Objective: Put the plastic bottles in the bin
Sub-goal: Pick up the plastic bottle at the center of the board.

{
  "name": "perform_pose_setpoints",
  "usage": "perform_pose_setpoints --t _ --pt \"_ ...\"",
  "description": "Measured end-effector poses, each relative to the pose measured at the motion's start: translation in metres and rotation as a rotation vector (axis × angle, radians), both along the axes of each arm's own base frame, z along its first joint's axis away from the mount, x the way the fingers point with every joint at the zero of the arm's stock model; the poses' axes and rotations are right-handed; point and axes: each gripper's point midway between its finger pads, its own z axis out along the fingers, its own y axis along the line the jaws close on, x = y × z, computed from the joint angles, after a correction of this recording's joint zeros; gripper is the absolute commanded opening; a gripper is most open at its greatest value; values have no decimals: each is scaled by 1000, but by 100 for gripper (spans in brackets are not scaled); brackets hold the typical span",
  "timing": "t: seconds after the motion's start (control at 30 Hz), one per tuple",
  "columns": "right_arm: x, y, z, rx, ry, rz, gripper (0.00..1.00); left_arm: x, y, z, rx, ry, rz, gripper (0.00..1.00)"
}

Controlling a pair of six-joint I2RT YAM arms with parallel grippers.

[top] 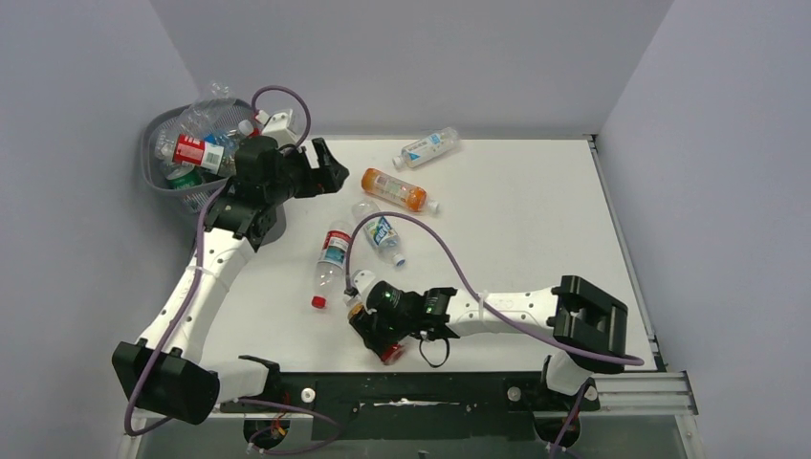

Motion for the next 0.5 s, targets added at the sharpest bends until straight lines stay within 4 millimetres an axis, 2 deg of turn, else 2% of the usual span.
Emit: perform_pose_setpoints --t 0.2,0.5 --pt "12 -19 23 42 -40 -58 46 -8 -19 -4 -23 18 -48 84" --pt "65 -64 76 185 -107 -245 46 -14 -45 -11 -105 38 -125 84"
